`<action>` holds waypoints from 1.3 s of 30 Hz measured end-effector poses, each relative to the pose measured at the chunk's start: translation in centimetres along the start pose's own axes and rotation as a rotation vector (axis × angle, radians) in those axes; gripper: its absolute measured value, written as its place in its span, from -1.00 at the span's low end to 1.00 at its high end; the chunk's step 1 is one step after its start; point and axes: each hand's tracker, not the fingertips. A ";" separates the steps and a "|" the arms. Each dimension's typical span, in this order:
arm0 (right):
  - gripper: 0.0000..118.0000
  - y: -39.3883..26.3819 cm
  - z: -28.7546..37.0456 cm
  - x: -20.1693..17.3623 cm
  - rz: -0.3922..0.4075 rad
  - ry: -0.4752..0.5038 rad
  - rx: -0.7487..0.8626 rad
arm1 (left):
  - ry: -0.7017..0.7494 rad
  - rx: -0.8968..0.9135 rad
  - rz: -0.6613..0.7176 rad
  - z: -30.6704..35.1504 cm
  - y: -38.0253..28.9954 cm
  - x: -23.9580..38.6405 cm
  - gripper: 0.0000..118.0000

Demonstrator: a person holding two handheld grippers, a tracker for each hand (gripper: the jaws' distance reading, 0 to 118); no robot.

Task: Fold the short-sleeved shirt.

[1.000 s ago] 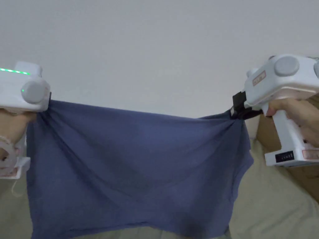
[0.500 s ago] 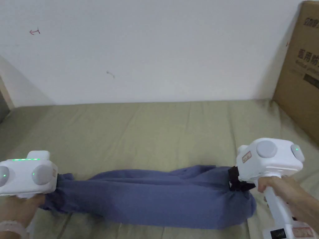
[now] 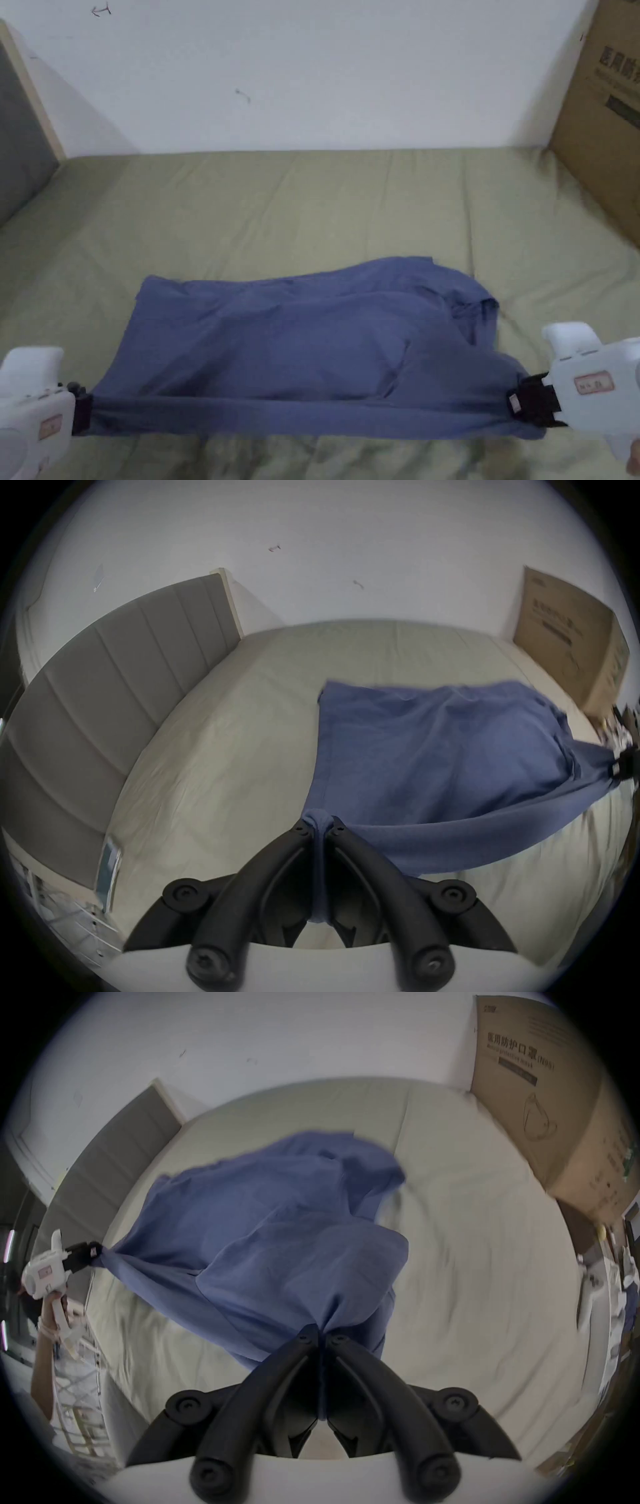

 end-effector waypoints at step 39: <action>-1.00 -22.0 10.6 -6.6 -0.207 0.045 0.207 | -0.137 -0.054 0.323 14.1 -22.7 -3.6 -1.00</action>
